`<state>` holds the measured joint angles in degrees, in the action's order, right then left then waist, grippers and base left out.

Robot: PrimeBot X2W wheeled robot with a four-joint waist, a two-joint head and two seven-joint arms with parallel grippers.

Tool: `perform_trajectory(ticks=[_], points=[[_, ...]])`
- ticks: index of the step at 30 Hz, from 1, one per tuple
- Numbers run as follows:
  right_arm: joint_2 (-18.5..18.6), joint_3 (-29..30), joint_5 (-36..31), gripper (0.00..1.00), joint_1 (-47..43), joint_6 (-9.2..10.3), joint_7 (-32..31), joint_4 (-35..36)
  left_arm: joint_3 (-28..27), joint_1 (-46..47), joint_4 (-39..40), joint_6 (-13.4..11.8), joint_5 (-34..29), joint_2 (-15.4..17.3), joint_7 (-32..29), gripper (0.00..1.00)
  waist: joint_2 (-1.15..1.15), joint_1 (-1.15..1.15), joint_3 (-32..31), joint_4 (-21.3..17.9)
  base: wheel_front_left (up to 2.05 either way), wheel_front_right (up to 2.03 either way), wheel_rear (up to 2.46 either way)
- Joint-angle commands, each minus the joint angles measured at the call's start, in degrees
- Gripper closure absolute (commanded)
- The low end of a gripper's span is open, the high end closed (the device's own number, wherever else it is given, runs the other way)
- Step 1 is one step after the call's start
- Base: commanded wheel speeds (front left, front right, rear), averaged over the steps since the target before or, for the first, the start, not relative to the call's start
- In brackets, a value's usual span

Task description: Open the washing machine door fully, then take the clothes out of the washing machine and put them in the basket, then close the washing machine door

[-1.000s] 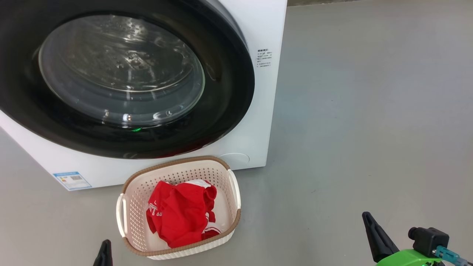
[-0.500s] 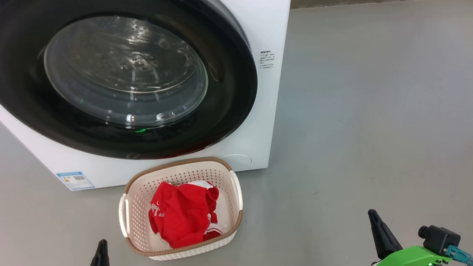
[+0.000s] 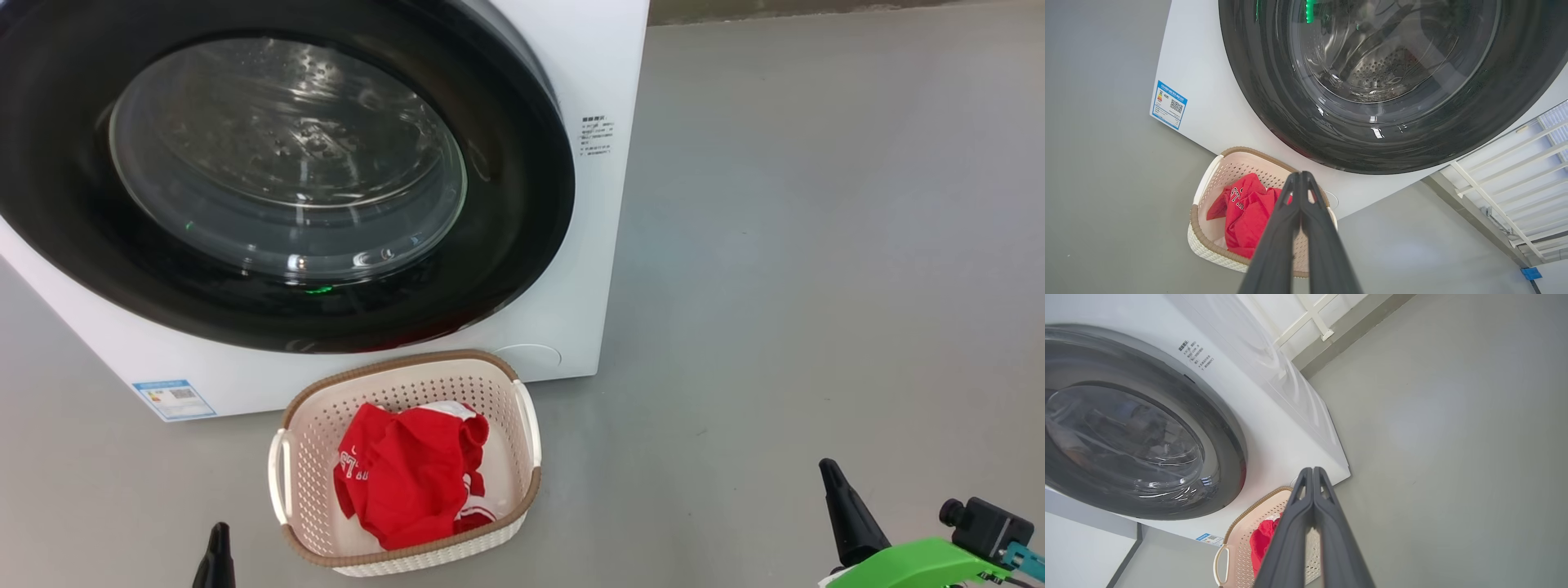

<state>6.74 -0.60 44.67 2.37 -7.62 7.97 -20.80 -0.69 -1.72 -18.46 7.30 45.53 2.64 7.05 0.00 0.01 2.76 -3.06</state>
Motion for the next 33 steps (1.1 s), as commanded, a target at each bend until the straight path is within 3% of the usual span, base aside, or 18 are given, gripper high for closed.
perform_trajectory(ticks=[1, 33], points=[[0.1, 0.3, 2.1, 1.00, 1.8, 0.05, -0.5, 1.7, -1.2, 2.5, 1.7, 0.1, 1.5, 0.5, -0.5, 1.00, 0.00, -0.01, -0.1, 0.1, 0.00, 0.00, 0.00], [-1.2, 2.7, 20.7, 1.00, 2.6, 0.08, -5.9, 3.8, -3.1, 4.7, 2.8, 0.1, 19.7, 0.4, -5.8, 1.00, 0.00, -0.01, -1.1, 1.3, 0.00, 0.00, 0.00]])
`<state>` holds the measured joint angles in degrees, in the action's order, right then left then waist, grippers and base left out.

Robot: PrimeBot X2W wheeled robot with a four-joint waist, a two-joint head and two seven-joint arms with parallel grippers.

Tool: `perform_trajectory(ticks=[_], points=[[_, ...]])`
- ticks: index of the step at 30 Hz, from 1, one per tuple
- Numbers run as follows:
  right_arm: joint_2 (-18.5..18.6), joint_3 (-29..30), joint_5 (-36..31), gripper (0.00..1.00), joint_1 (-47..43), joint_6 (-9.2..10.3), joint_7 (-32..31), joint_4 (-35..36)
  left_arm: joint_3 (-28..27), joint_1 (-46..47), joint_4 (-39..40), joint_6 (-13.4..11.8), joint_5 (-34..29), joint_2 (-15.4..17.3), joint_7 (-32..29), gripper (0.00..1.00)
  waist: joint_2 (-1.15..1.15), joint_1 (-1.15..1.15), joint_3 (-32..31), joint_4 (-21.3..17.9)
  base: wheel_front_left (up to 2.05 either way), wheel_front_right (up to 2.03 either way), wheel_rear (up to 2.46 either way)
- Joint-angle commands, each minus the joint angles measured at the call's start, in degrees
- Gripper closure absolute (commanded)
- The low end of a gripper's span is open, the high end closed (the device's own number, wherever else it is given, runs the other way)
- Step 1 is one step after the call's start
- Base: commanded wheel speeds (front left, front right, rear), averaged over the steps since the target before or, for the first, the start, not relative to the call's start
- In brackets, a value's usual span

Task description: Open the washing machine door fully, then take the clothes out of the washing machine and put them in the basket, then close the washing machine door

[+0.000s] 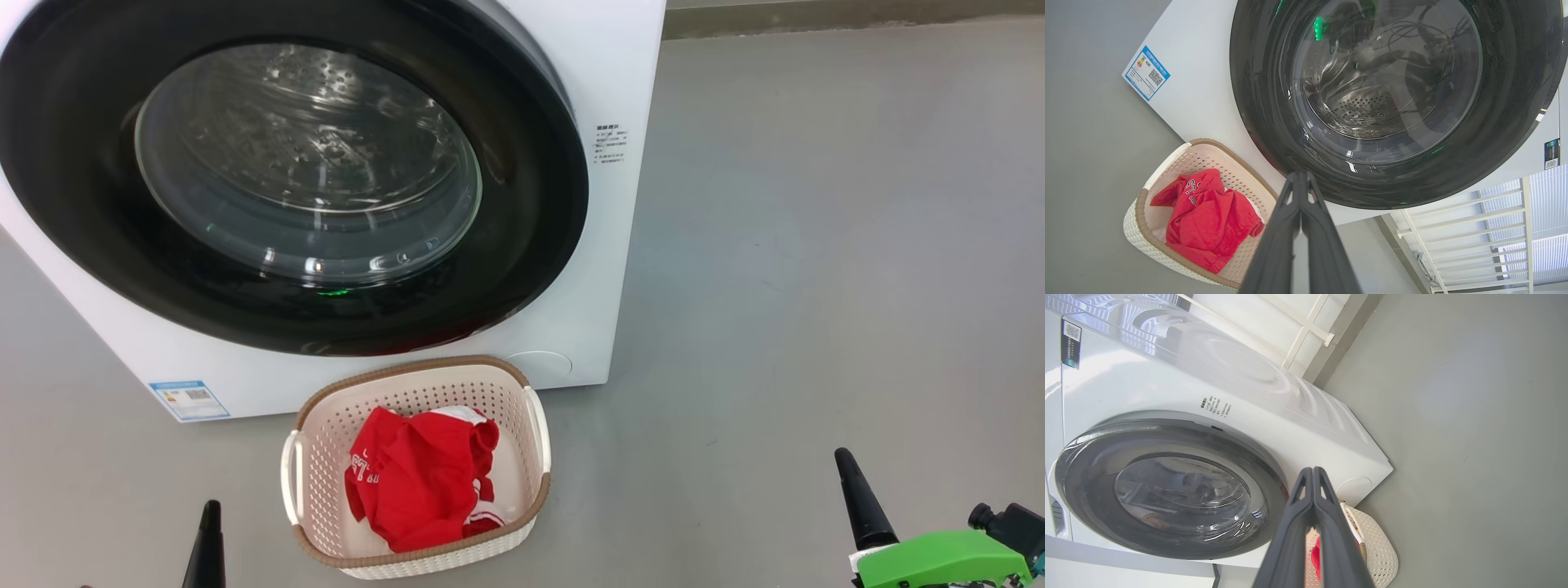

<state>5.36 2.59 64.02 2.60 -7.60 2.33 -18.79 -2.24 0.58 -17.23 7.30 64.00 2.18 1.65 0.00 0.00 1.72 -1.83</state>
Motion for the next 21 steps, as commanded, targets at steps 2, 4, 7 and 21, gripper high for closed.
perform_trajectory(ticks=[2, 4, 7, 21], points=[[0.1, -0.4, 1.9, 1.00, 2.4, 0.06, -0.4, 1.8, -1.6, 2.4, 1.6, 0.1, 1.8, 0.9, -0.5, 1.00, 0.00, 0.00, -0.1, 0.1, 0.00, 0.00, 0.00], [0.0, -0.2, 3.1, 1.00, 2.4, 0.06, -0.7, 2.0, -1.7, 2.6, 1.7, 0.1, 2.9, 0.9, -0.9, 1.00, 0.00, 0.00, -0.1, 0.2, 0.00, 0.00, 0.00], [-0.1, 0.0, 4.8, 1.00, 2.5, 0.07, -1.2, 2.2, -1.9, 2.8, 1.8, 0.1, 4.6, 0.9, -1.4, 1.00, 0.00, 0.00, -0.2, 0.3, 0.00, 0.00, 0.00], [-0.8, 1.1, 12.9, 1.00, 2.8, 0.08, -3.6, 3.1, -2.7, 3.7, 2.2, 0.1, 12.6, 0.8, -3.7, 1.00, 0.00, 0.00, -0.7, 0.8, 0.00, 0.00, 0.00]])
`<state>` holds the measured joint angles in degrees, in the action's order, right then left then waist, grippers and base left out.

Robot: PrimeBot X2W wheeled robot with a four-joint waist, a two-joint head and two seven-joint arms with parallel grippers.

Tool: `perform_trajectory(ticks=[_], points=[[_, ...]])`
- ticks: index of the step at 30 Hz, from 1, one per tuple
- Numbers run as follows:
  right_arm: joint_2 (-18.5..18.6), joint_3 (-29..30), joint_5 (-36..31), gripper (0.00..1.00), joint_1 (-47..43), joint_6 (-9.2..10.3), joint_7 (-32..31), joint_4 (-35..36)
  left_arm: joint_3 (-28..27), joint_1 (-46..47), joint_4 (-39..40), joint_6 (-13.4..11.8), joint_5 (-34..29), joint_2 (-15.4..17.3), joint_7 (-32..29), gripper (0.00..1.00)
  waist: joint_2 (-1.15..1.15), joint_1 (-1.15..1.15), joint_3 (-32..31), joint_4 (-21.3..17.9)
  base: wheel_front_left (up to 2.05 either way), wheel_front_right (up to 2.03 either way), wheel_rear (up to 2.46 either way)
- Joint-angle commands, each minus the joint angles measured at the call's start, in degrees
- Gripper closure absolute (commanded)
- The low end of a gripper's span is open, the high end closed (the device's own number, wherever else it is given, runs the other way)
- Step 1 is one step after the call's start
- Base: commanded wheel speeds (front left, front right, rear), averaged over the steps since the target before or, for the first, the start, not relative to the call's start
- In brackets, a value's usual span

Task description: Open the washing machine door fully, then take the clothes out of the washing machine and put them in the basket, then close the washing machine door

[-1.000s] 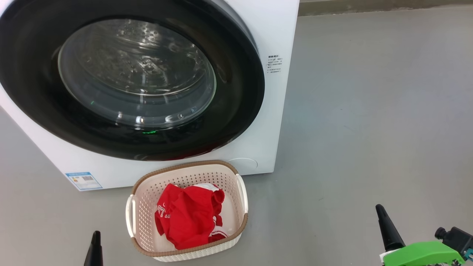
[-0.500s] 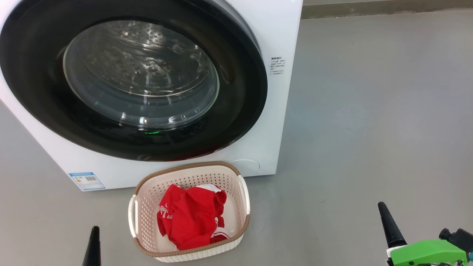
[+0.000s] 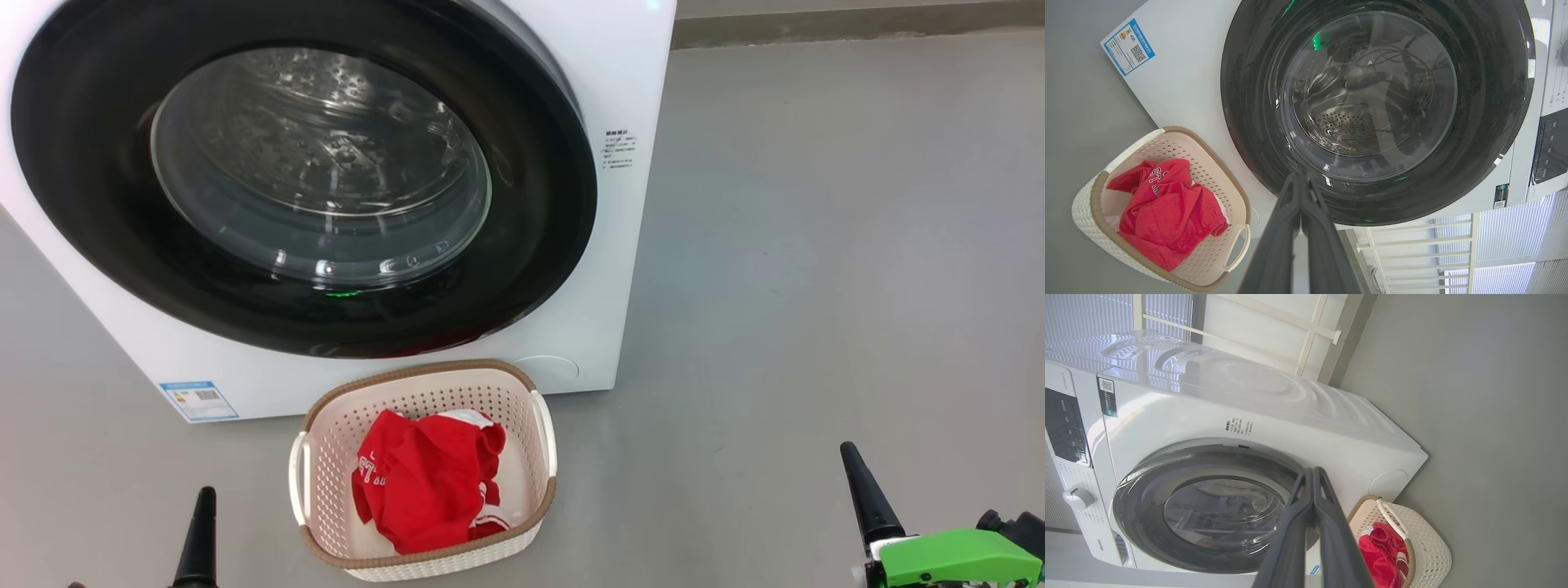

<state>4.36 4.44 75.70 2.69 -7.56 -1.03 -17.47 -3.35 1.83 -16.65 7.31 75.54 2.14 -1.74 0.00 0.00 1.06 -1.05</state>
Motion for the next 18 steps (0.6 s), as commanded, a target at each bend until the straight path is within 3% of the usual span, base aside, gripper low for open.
perform_trajectory(ticks=[1, 18], points=[[0.1, -0.6, 2.3, 1.00, 2.8, 0.05, -0.6, 1.9, -1.7, 2.6, 1.7, 0.1, 2.2, 0.8, -0.6, 1.00, 0.00, 0.00, -0.1, 0.1, 0.00, 0.00, 0.00], [-0.6, 0.8, 12.1, 1.00, 3.2, 0.07, -3.5, 2.9, -2.7, 3.8, 2.3, 0.2, 11.8, 0.8, -3.4, 1.00, 0.00, 0.00, -0.6, 0.7, 0.00, 0.00, 0.00]])
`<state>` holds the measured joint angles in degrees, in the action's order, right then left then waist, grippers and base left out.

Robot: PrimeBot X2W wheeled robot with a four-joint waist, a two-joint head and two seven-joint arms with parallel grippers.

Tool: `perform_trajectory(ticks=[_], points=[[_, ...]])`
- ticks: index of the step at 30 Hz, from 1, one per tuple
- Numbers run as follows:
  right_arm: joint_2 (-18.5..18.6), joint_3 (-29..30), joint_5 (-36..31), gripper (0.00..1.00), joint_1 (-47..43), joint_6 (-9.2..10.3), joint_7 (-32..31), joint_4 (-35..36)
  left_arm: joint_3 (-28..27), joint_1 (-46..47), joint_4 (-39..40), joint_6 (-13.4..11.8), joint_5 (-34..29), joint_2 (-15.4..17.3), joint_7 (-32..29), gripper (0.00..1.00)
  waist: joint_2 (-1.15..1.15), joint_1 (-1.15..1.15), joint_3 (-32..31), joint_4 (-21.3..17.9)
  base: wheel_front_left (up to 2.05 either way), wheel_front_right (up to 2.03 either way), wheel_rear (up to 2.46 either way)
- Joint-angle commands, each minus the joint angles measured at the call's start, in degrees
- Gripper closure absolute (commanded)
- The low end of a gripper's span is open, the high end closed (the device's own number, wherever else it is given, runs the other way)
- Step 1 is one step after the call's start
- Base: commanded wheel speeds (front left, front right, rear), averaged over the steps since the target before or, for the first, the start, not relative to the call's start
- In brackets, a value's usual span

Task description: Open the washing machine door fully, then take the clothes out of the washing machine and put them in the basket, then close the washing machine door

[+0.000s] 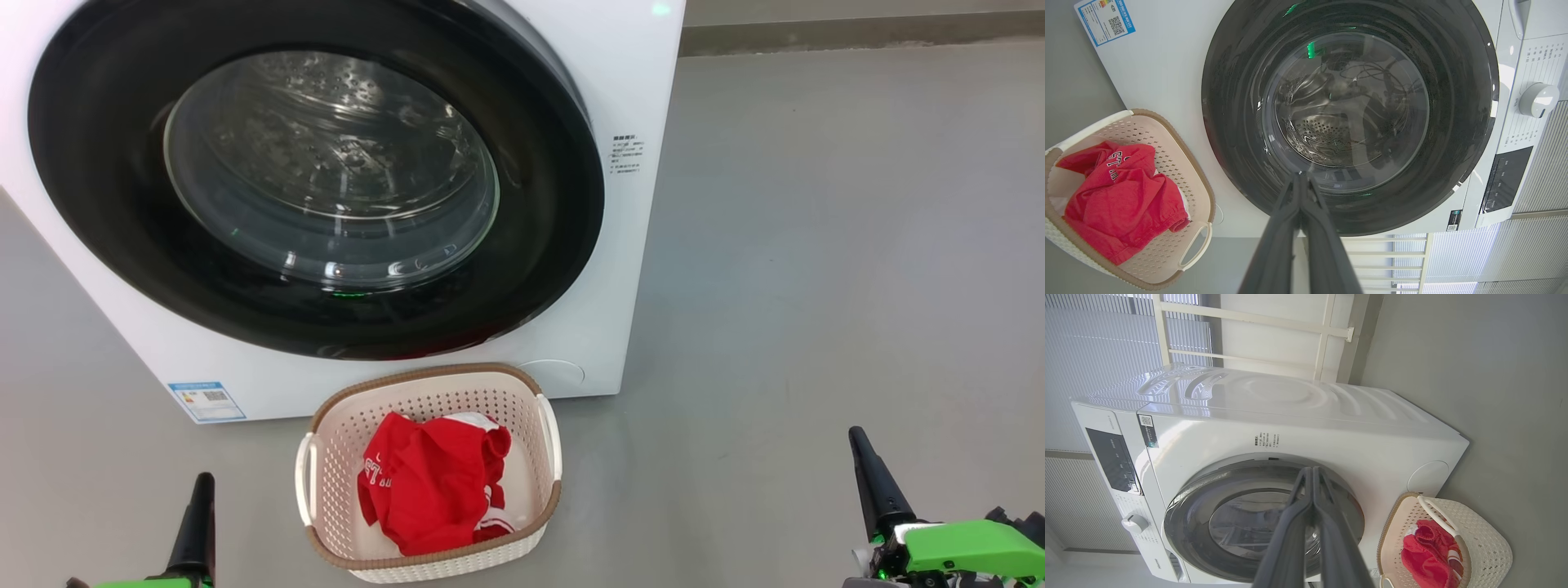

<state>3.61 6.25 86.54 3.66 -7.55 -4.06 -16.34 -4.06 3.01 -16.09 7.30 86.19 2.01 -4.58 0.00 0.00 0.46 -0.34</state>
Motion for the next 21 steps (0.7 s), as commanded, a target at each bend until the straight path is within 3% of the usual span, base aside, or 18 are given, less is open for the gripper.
perform_trajectory(ticks=[1, 10, 21], points=[[0.1, -0.9, 1.8, 1.00, 2.3, 0.06, -0.7, 1.9, -2.1, 2.7, 1.8, 0.2, 1.7, 0.9, -0.7, 1.00, 0.00, 0.00, -0.1, 0.1, 0.00, 0.00, 0.00], [-0.3, -0.3, 6.1, 1.00, 2.5, 0.06, -2.0, 2.3, -2.5, 3.2, 2.0, 0.2, 5.9, 0.9, -2.0, 1.00, 0.00, 0.00, -0.3, 0.3, 0.00, 0.00, 0.00], [-0.4, -0.2, 6.0, 1.00, 2.5, 0.06, -2.0, 2.3, -2.5, 3.2, 2.0, 0.2, 5.9, 0.9, -2.0, 1.00, 0.00, 0.00, -0.3, 0.3, 0.00, 0.00, 0.00]])
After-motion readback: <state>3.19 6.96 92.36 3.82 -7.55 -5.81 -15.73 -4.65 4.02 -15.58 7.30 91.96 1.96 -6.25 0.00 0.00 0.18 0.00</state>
